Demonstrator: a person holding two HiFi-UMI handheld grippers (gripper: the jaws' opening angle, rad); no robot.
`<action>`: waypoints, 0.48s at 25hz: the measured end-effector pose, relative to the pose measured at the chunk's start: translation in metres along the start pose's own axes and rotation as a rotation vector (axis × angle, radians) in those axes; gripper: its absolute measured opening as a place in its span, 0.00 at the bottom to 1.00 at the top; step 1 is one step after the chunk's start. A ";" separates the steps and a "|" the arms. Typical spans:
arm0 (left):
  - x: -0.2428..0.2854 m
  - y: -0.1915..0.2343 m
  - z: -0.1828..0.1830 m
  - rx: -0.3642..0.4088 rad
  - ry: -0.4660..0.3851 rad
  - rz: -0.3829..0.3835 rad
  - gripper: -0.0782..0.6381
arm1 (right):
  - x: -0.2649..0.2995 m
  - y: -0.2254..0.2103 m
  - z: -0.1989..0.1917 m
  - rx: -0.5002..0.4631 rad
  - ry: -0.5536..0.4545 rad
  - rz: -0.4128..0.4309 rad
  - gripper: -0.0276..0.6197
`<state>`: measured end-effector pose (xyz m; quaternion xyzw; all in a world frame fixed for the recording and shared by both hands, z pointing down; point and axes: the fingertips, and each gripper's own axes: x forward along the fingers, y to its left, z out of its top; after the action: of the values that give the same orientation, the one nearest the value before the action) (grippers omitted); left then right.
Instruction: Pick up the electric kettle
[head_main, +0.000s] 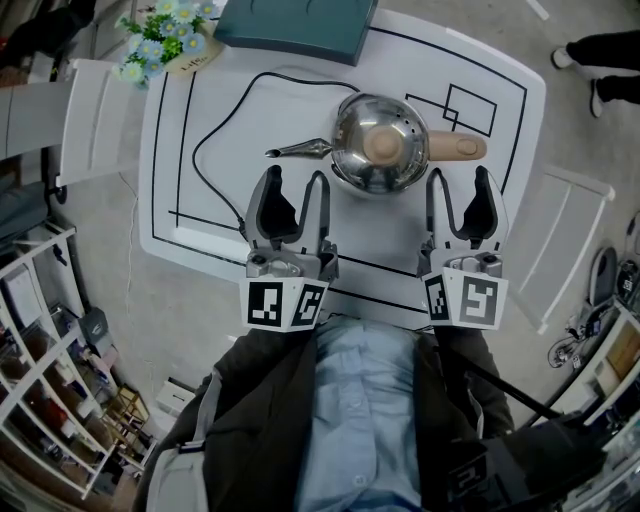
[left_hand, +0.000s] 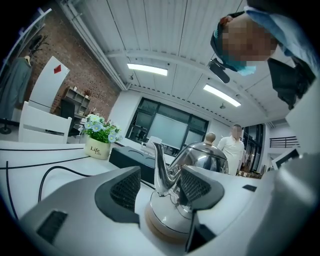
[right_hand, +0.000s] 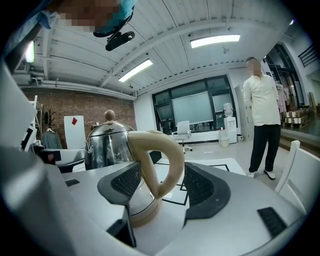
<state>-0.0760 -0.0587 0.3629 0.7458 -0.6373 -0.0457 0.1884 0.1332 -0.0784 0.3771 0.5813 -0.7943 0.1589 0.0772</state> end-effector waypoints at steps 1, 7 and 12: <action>0.001 0.000 0.000 -0.001 -0.001 0.000 0.45 | 0.001 -0.001 0.000 -0.001 -0.001 -0.004 0.44; 0.010 0.005 0.001 -0.005 -0.001 0.002 0.45 | 0.009 -0.010 0.001 -0.003 -0.001 -0.026 0.44; 0.019 0.010 0.003 -0.008 -0.007 0.004 0.45 | 0.016 -0.013 0.001 0.000 0.002 -0.035 0.44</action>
<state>-0.0831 -0.0788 0.3665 0.7435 -0.6394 -0.0507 0.1892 0.1405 -0.0968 0.3830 0.5949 -0.7840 0.1580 0.0809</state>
